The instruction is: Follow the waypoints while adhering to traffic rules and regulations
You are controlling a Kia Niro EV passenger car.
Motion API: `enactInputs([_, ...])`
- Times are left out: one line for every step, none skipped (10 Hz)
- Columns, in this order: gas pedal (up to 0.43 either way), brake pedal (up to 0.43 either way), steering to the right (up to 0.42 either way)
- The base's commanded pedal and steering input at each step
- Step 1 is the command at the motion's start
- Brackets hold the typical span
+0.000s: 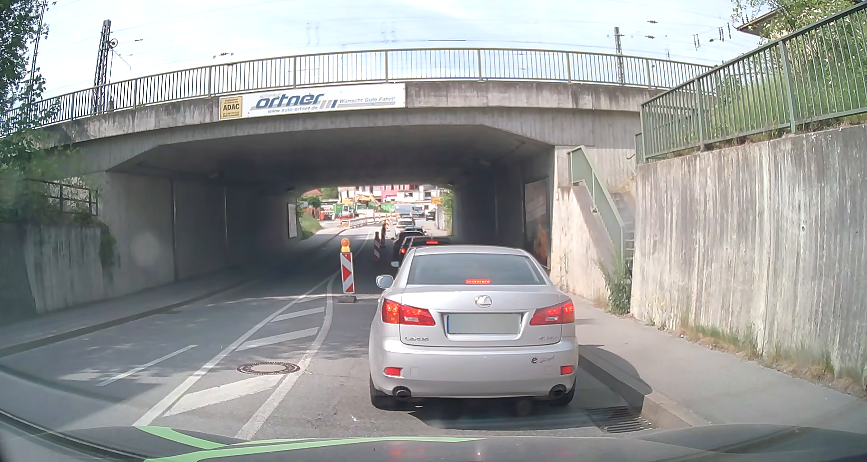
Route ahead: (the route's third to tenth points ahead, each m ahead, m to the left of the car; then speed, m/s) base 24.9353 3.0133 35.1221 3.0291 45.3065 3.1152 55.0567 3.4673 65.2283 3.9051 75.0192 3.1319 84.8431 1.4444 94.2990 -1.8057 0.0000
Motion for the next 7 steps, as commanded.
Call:
enactInputs([0.000,0.341,-0.003])
enactInputs([0.000,0.341,-0.002])
enactInputs([0.000,0.341,-0.003])
enactInputs([0.000,0.341,-0.002])
enactInputs([0.000,0.341,-0.003])
enactInputs([0.000,0.341,-0.003])
enactInputs([0.000,0.341,-0.003])
